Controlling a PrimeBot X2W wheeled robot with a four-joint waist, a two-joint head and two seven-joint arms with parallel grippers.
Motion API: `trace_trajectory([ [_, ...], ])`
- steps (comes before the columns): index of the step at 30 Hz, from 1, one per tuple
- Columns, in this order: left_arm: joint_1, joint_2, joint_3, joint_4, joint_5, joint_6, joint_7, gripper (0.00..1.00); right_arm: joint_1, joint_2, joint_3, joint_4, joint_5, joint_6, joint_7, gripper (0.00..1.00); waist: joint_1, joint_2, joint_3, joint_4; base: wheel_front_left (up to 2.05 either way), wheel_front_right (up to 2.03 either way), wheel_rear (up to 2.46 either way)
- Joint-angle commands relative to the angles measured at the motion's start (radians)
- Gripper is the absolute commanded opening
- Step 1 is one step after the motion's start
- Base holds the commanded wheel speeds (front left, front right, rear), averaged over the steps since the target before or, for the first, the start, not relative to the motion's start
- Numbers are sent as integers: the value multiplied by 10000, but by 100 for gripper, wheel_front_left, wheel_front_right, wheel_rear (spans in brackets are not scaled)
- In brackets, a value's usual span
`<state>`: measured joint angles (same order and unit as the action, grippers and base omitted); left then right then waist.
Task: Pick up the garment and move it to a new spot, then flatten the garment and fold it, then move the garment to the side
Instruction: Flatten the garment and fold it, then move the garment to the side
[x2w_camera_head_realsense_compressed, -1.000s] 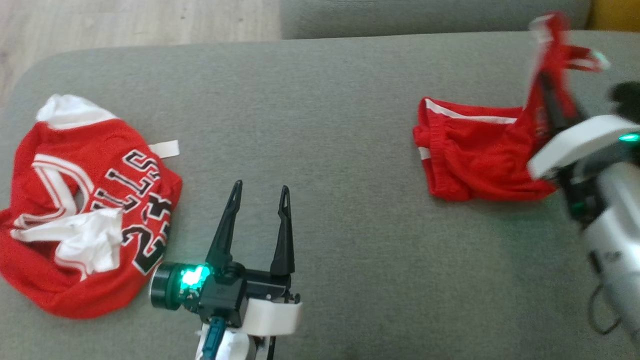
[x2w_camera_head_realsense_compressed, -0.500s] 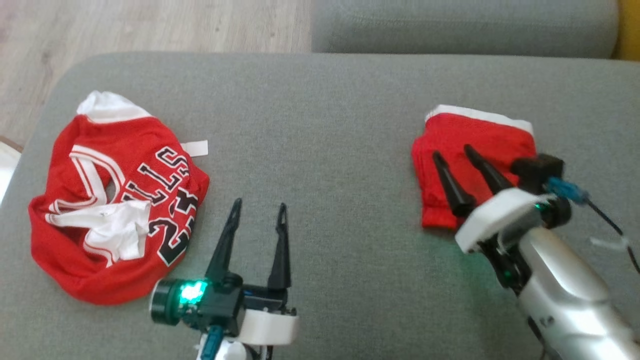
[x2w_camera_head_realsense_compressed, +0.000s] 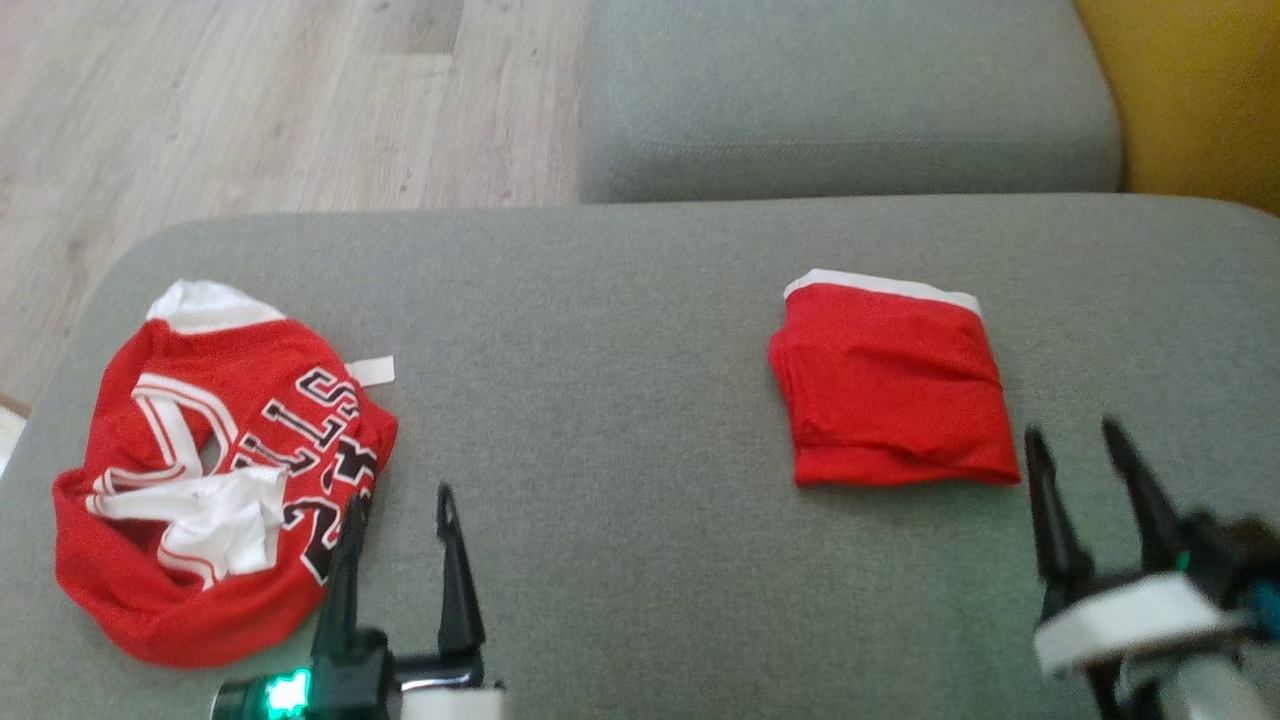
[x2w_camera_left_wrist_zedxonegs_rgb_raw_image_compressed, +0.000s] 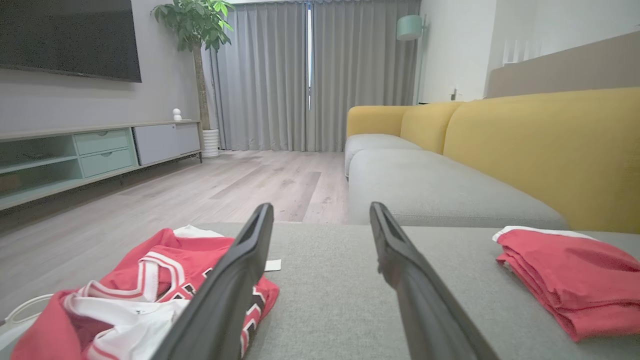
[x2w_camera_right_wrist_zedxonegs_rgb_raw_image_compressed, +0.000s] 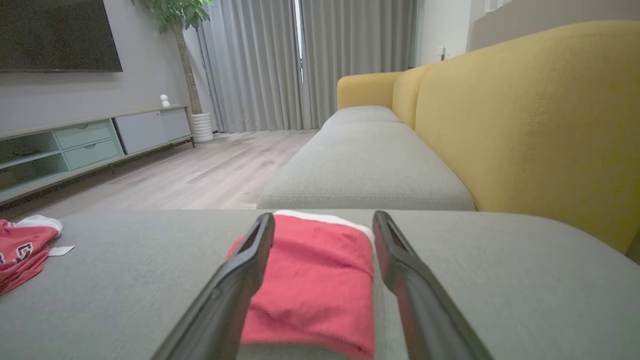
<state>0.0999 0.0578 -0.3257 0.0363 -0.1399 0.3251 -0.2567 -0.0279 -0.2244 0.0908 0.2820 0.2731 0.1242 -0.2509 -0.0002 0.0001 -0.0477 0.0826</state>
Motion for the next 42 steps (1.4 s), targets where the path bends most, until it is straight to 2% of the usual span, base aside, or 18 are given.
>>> trace_trajectory([
  [1,-159,121,407,-334,133,-10,-51,100,90,41,81,-454,-131,65,-106,100,2,-1,-116,-64,0,0,0],
  [7,399,274,505,-208,338,-322,-51,100,1257,422,-337,-1179,-737,65,-107,100,2,-1,-302,-116,0,0,0],
  [16,549,209,590,22,521,-642,-51,100,1515,657,-510,-1382,-1023,65,-108,100,2,-1,-335,-178,0,0,0],
  [42,401,1,808,-1,814,-843,-51,100,1476,699,-502,-1513,-1225,65,-108,100,2,-1,-61,-268,0,0,0],
])
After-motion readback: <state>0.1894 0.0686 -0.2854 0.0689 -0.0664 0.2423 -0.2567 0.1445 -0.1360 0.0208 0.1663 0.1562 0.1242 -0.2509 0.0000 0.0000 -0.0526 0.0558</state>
